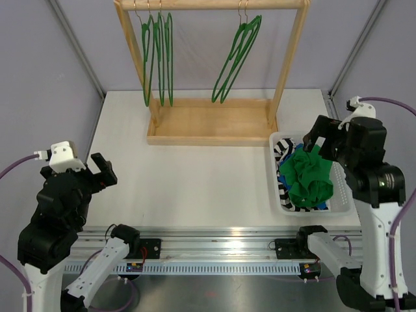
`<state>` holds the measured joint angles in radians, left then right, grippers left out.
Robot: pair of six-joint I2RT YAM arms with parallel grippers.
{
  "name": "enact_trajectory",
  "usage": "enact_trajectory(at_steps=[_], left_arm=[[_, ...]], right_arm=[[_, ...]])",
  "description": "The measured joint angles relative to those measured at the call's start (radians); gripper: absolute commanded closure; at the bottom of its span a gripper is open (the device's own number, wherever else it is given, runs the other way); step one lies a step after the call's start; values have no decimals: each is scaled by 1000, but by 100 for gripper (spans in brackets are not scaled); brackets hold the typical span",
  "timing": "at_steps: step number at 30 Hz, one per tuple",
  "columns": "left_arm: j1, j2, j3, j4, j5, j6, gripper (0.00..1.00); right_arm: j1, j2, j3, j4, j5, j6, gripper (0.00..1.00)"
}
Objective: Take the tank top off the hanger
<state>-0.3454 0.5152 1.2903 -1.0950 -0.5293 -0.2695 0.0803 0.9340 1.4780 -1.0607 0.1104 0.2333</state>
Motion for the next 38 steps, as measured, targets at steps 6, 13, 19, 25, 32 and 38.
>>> enact_trajectory(at_steps=[6,13,19,25,32,38], left_arm=[[0,13,14,-96,14,10,1],[0,-47,14,-157,29,11,1],[0,-136,8,-171,54,19,1],[0,-149,1,-171,60,27,1],[0,-149,-40,-167,69,30,1],[0,-149,-50,-160,73,35,1]], right_arm=[[3,-166,29,-76,-130,-42,0],[30,-340,23,-126,-179,-55,0],[69,-401,-58,-141,-111,-62,0],[71,-397,-85,-139,-56,-66,1],[71,-383,-93,-134,-42,-74,1],[81,-351,-104,-134,-43,-81,1]])
